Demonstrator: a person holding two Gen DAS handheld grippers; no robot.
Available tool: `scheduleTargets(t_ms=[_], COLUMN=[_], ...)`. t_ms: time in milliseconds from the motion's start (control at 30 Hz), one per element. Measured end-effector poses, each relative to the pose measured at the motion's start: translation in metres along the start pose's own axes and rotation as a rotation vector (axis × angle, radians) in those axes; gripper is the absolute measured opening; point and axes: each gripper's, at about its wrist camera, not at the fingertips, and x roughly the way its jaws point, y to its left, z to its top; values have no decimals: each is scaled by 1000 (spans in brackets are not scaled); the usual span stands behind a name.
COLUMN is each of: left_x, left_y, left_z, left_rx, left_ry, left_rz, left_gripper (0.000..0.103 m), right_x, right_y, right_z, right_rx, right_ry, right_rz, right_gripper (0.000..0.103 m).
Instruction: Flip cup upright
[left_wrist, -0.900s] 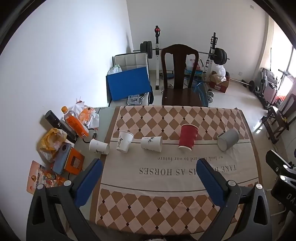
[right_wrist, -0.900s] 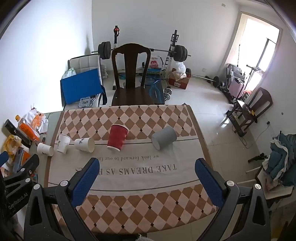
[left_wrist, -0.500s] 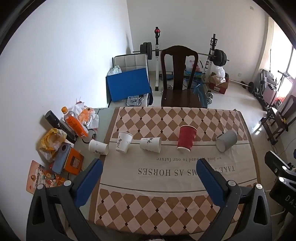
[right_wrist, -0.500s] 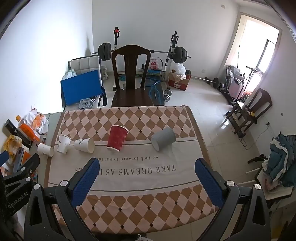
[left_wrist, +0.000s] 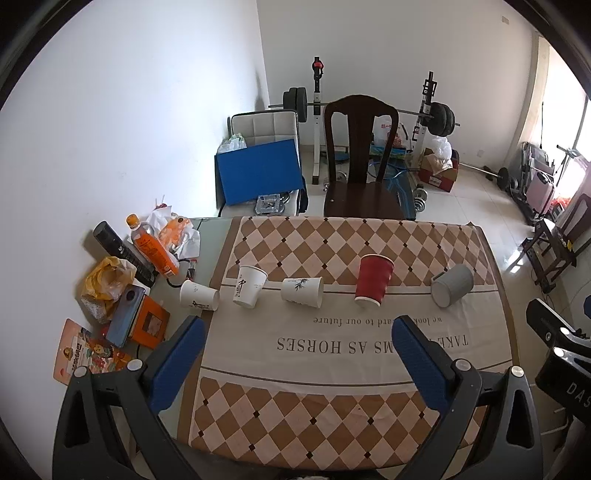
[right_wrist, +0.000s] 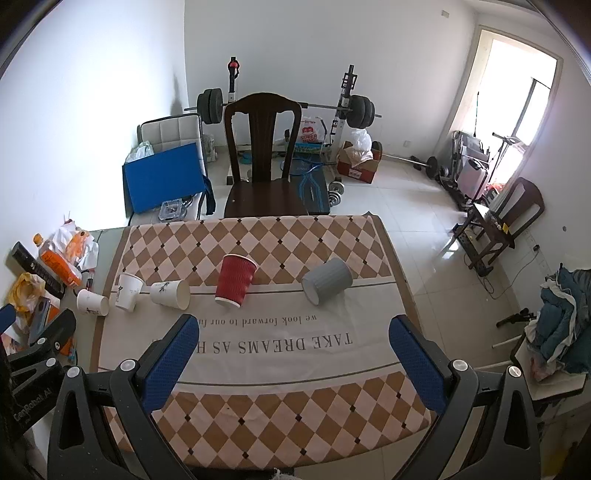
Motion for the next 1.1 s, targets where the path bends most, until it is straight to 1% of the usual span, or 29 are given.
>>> scheduleTargets(t_ms=[1100], left_x=[0], left_y=[0], left_z=[-1], left_rx=[-1], left_ry=[-1], left_rz=[-5], left_gripper=[103], right_x=[-3], right_y=[2], right_z=[2], right_rx=[0], right_ry=[-5], right_rz=[1], right_gripper=[103])
